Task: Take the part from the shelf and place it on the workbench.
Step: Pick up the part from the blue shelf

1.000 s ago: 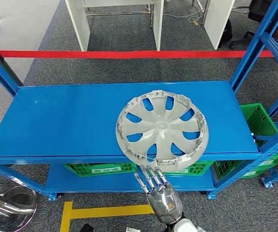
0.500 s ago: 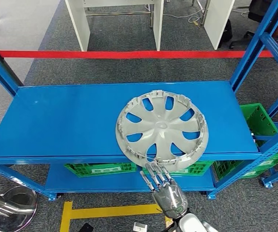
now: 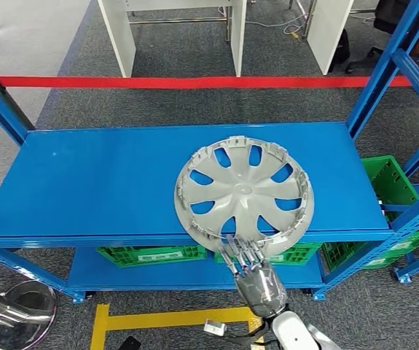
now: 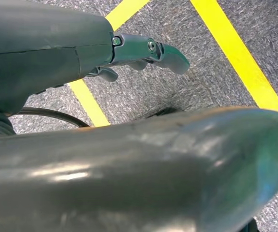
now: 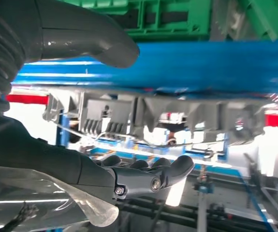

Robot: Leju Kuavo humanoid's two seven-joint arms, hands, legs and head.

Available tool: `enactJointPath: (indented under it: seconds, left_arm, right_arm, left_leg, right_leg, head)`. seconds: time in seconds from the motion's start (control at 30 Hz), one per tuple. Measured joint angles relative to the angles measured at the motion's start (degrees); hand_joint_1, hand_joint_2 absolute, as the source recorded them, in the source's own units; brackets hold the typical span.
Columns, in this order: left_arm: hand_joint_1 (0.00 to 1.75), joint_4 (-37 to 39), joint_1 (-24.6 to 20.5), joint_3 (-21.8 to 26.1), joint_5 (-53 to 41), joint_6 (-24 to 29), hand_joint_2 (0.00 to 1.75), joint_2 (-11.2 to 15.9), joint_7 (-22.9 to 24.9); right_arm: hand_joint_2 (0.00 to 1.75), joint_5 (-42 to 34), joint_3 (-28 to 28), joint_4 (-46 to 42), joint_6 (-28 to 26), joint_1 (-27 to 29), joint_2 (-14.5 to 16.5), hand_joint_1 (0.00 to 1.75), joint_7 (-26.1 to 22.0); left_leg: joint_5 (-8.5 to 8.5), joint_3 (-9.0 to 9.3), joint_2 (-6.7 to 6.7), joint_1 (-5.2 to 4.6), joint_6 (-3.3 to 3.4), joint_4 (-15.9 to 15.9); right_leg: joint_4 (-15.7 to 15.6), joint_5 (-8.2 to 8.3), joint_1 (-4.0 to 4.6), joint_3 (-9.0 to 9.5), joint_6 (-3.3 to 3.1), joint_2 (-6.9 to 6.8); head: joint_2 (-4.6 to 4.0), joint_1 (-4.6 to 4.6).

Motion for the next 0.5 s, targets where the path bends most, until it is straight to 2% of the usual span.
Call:
enactJointPath:
  seconds: [0.17,0.5]
  left_arm:
    - [0.00,0.00,0.01,0.01,0.00,0.02,0.00,0.06,0.01]
    - [0.00,0.00,-0.01,0.00,-0.17,-0.15,0.00,0.03,0.12]
  right_arm:
    - [1.75,0.00,0.94,-1.40,-0.02,-1.30,-0.02,0.00,2.68]
    - [1.75,0.02,1.97,-0.77,-0.02,-2.20,0.00,0.00,1.57]
  left_leg:
    - [0.00,0.00,0.00,0.00,0.00,0.01]
    - [0.00,-0.02,0.00,0.00,0.00,0.01]
  right_leg:
    - [0.00,0.00,0.00,0.00,0.00,0.00]
    - [0.00,0.00,0.00,0.00,0.00,0.00]
  head:
    - [0.00,-0.01]
    - [0.00,0.00]
